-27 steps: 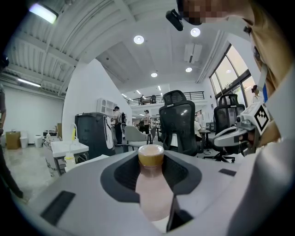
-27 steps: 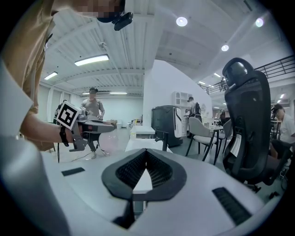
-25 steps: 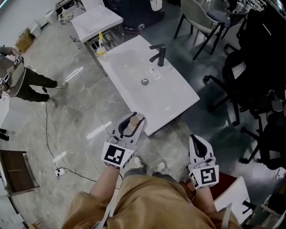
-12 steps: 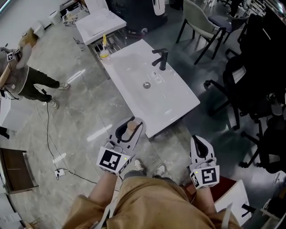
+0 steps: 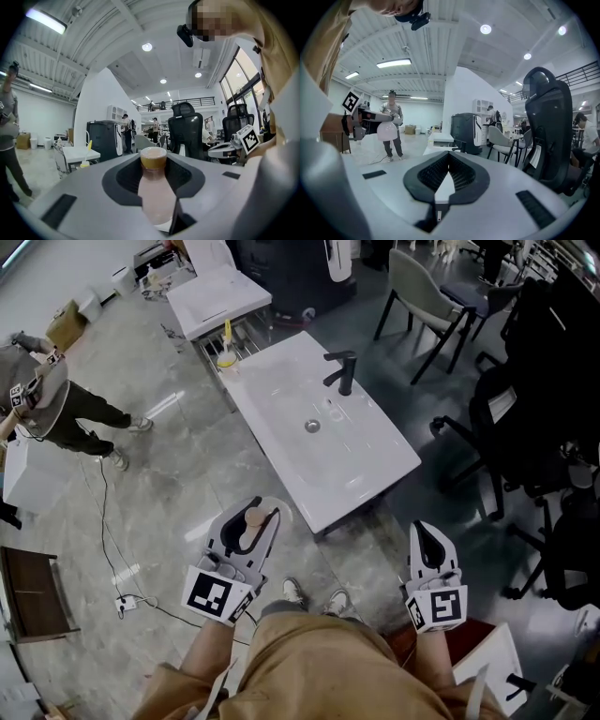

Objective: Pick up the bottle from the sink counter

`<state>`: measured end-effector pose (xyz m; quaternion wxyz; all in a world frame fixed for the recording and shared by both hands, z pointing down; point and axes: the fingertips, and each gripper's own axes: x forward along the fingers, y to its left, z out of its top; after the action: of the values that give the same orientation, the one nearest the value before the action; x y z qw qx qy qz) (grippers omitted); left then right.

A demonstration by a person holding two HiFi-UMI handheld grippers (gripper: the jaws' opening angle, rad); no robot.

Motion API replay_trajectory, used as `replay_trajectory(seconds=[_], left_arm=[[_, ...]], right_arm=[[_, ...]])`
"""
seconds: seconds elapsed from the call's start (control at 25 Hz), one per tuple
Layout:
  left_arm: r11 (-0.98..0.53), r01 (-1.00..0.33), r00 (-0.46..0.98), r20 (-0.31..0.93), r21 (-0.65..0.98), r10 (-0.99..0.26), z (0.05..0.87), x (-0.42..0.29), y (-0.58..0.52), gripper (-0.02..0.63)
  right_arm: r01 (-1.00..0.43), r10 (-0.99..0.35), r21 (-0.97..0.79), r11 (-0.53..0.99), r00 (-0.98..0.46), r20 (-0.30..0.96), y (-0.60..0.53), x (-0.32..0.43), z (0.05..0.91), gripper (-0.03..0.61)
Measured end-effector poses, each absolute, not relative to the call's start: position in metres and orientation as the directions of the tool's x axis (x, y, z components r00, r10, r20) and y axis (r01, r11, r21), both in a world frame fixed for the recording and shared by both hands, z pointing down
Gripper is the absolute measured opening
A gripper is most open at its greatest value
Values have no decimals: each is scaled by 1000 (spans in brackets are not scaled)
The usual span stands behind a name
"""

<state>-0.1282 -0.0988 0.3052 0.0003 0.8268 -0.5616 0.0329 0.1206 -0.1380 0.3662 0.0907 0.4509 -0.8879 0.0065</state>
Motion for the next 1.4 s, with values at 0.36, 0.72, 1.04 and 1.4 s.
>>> replay_trajectory(seconds=[0.36, 0.72, 1.04, 1.4], left_arm=[[-310, -950, 309, 37, -31, -950, 281, -147, -69, 130], [-257, -966, 257, 23, -36, -966, 266, -158, -45, 130], [-221, -975, 220, 14, -34, -975, 258, -164, -30, 130], [-209, -977, 208, 11, -33, -978, 257, -163, -23, 130]], right_arm=[[-805, -806, 85, 587, -572, 150, -145, 128, 359, 3], [-804, -806, 84, 589, -576, 136, -145, 133, 352, 3], [-797, -799, 77, 600, -589, 122, -140, 134, 344, 2], [-784, -787, 89, 615, -603, 130, -136, 132, 345, 2]])
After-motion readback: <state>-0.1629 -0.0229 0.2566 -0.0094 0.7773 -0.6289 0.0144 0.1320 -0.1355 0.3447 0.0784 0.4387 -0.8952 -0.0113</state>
